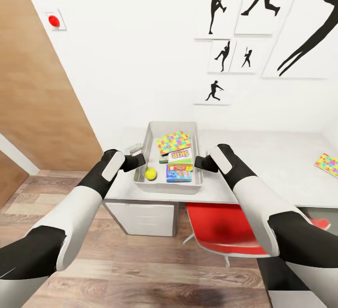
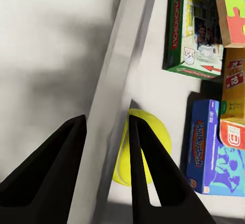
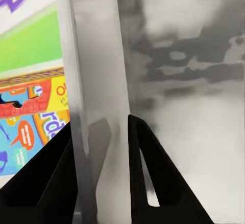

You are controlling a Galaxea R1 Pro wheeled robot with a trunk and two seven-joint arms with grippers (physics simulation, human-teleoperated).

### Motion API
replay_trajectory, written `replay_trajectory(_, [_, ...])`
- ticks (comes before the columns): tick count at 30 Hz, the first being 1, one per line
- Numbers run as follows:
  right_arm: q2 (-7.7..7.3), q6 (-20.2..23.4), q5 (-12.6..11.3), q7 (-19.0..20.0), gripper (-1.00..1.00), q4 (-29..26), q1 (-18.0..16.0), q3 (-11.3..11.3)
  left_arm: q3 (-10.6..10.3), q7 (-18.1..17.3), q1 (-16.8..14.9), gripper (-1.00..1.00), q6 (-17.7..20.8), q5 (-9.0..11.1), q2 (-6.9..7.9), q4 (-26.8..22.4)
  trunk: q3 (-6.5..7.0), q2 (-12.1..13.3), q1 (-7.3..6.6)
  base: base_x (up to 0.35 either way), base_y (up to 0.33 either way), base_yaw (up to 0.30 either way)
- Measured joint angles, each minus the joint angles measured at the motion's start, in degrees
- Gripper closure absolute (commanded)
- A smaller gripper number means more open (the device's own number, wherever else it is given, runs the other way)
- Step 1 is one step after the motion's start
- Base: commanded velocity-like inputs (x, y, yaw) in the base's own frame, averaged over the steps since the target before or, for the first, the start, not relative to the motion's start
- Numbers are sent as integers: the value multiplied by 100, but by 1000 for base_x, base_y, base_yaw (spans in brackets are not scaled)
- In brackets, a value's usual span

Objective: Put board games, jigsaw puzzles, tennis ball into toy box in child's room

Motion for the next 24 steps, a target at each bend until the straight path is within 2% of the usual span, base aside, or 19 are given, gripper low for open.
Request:
replay_trajectory(15, [0, -2, -4, -1, 100, 0, 4, 2, -3, 0, 1, 100, 0, 2, 2, 1, 0, 0, 0, 0, 283, 0])
replay_trajectory(24, [-1, -5, -10, -3, 100, -1, 3, 6, -5, -2, 2, 100, -6, -1, 1, 0, 0, -1, 0, 0, 90, 0])
